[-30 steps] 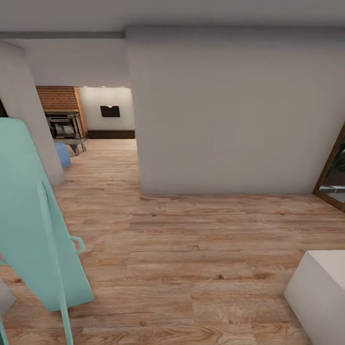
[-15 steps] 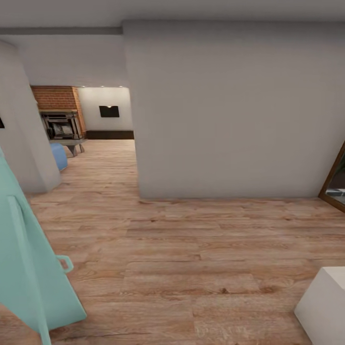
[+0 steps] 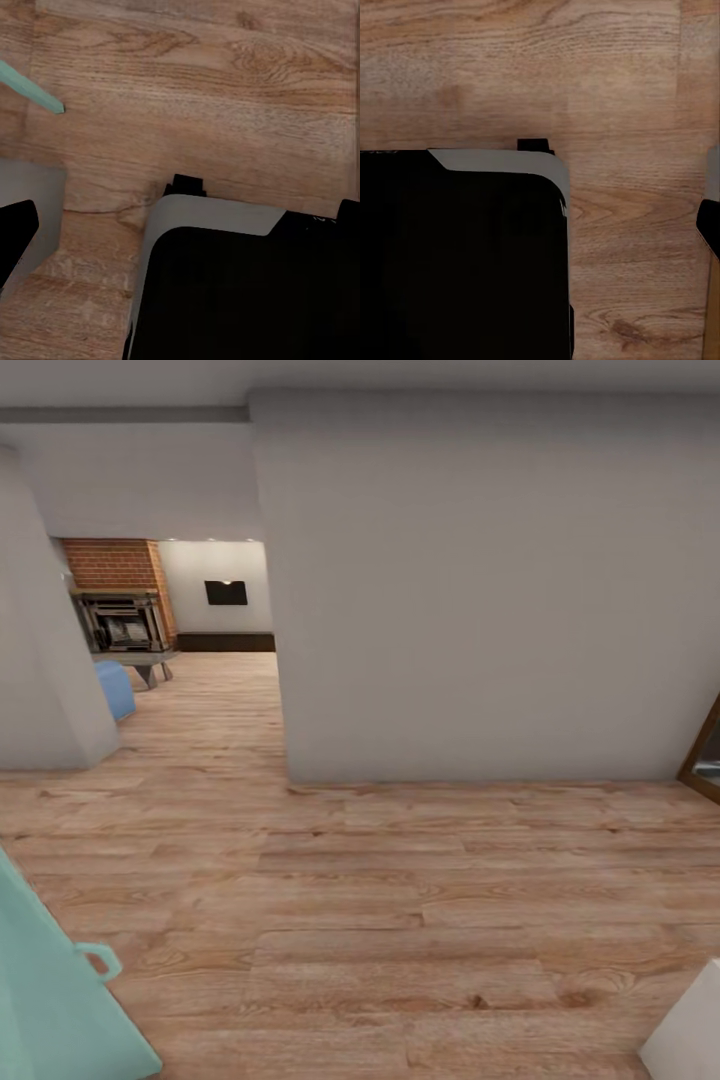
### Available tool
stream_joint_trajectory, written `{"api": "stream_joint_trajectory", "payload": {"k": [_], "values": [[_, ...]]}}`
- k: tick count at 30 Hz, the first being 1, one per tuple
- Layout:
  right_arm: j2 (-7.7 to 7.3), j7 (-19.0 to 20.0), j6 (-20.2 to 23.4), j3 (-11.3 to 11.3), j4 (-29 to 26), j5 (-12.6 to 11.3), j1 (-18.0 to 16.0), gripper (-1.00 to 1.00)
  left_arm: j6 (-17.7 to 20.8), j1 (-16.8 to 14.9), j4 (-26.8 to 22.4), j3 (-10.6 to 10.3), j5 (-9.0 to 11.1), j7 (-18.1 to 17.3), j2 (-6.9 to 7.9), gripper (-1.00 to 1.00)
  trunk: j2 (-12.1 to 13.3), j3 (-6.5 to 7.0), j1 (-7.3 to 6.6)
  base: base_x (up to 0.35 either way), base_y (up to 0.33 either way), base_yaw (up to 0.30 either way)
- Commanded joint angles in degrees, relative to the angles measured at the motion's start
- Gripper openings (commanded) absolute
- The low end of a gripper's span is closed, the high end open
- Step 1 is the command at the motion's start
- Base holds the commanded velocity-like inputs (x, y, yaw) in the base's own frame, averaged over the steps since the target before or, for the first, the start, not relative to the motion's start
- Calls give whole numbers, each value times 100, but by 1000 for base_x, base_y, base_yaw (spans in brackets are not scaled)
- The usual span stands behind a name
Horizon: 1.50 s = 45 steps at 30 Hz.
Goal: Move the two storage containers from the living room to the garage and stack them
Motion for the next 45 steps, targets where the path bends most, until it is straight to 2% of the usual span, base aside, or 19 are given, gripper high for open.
{"api": "stream_joint_trajectory", "payload": {"k": [1, 45], "values": [[1, -8, -33, 29, 17, -32, -8, 100, -18, -4, 3, -49, 47, 13, -2, 100, -5, -7, 4, 324, 0, 0], [2, -9, -33, 29, 17, -32, -8, 100, -22, -4, 3, -49, 45, 13, -16, 100, -5, -7, 4, 324, 0, 0]]}}
